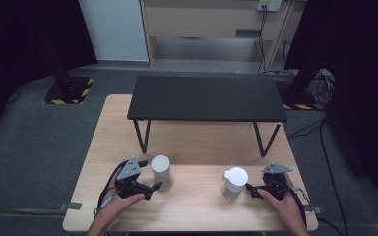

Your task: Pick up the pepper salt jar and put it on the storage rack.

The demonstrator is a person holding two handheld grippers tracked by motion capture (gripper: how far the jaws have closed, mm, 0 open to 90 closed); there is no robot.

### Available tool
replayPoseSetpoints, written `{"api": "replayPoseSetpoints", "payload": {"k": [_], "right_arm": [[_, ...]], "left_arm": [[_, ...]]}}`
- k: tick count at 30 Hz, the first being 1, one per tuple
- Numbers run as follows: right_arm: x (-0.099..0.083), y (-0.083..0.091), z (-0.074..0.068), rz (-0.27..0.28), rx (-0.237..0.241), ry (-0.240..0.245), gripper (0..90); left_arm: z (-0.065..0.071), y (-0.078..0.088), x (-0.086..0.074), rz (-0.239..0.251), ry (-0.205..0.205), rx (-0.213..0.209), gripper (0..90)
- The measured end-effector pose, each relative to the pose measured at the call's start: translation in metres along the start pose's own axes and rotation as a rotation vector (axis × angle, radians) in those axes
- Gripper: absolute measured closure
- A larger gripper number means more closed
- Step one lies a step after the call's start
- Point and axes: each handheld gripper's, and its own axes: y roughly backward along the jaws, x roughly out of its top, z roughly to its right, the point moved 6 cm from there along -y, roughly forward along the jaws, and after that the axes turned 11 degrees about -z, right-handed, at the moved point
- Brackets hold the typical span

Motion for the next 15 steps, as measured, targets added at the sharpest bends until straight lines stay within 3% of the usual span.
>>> {"api": "replayPoseSetpoints", "payload": {"k": [15], "right_arm": [[0.0000,0.0000,0.0000,0.000,0.000,0.000,1.2]], "left_arm": [[0.0004,-0.0082,0.0084,0.004,-0.021,-0.007,1.8]]}}
